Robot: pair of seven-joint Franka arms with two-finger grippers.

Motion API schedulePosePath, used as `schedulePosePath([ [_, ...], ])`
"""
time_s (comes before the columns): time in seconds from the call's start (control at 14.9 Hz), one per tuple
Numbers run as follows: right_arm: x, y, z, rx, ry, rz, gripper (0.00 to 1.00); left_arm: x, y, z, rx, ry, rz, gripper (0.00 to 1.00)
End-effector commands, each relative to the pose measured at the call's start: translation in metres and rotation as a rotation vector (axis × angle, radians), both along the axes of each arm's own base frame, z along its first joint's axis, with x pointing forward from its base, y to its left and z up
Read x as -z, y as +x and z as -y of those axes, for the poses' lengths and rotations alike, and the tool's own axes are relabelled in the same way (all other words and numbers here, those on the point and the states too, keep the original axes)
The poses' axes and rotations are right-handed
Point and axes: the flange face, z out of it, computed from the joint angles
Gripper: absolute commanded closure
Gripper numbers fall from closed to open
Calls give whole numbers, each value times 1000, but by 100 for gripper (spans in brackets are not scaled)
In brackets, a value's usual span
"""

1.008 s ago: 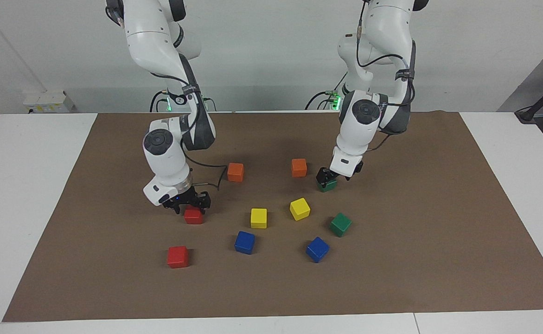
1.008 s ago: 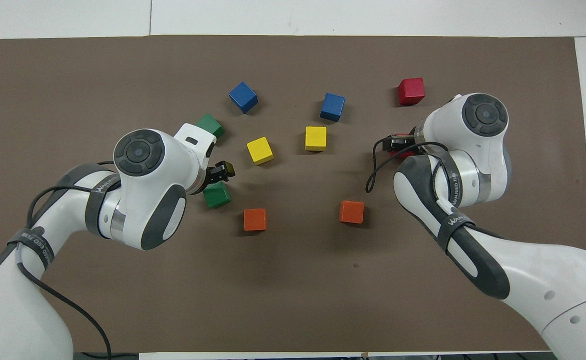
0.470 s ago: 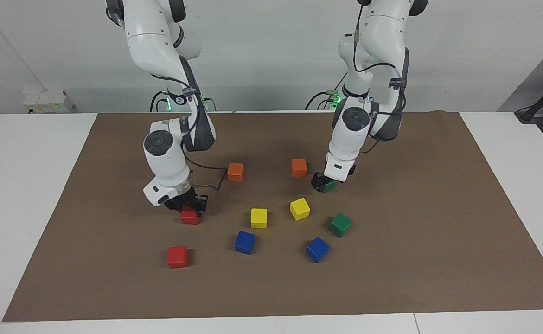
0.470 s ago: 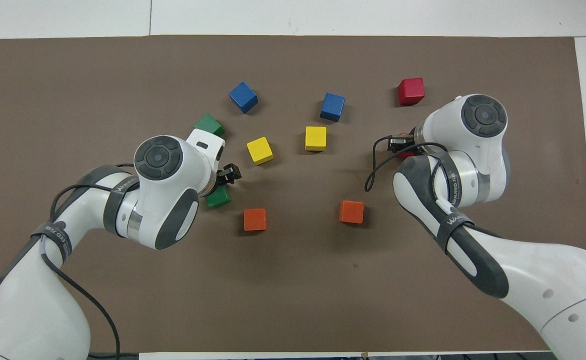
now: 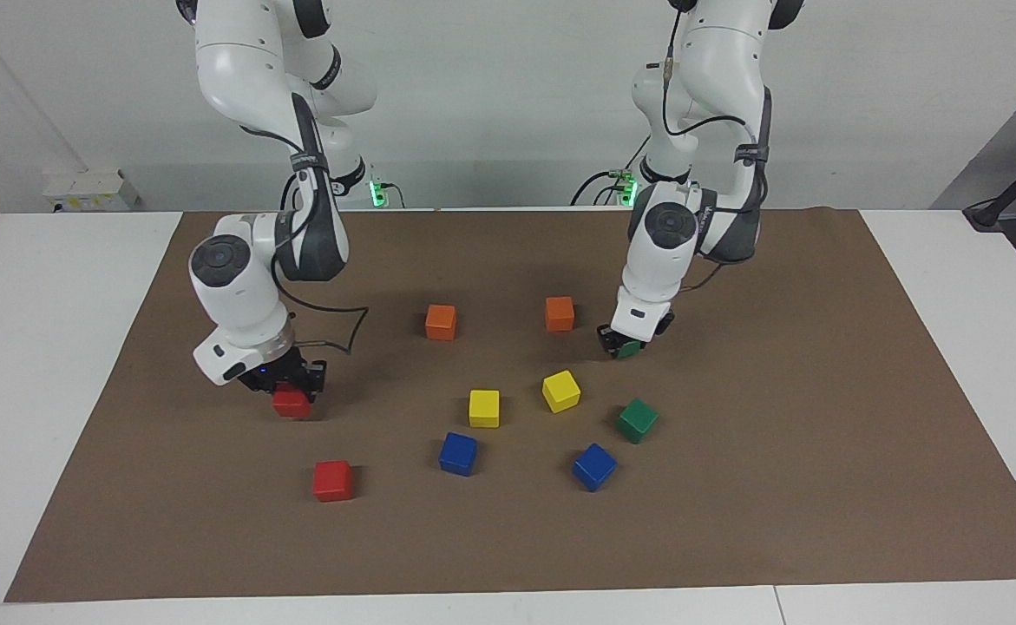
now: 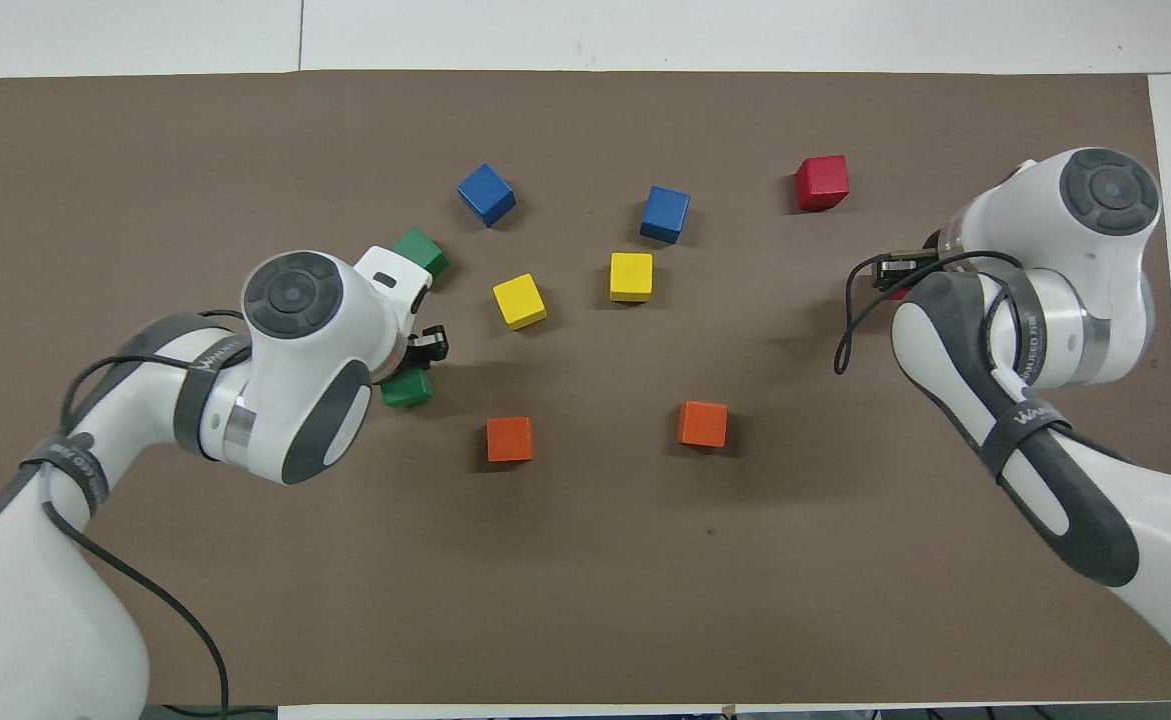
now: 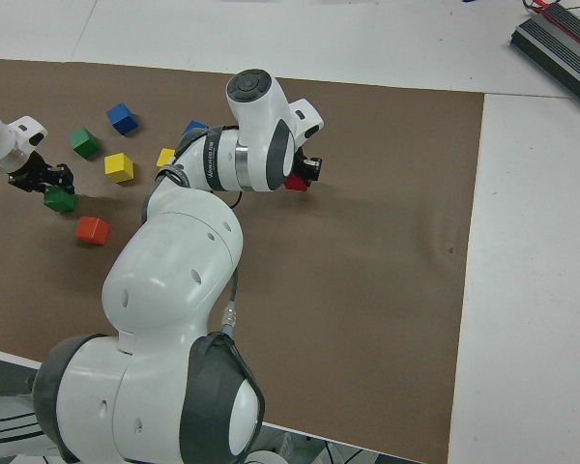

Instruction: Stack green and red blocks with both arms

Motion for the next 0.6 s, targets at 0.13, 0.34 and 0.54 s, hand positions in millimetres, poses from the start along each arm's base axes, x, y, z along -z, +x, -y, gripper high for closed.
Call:
schedulePosePath([
  [0.13, 21, -5, 36, -36, -14, 47, 100, -45, 56, -158, 204, -2, 18, 100],
  [0.34, 27, -3, 37, -25, -14, 57, 100, -34, 71, -219, 252, -6, 61, 100],
  [0.54, 30, -2, 41, -10, -7, 71, 100, -6, 78, -218, 250, -21, 63, 100],
])
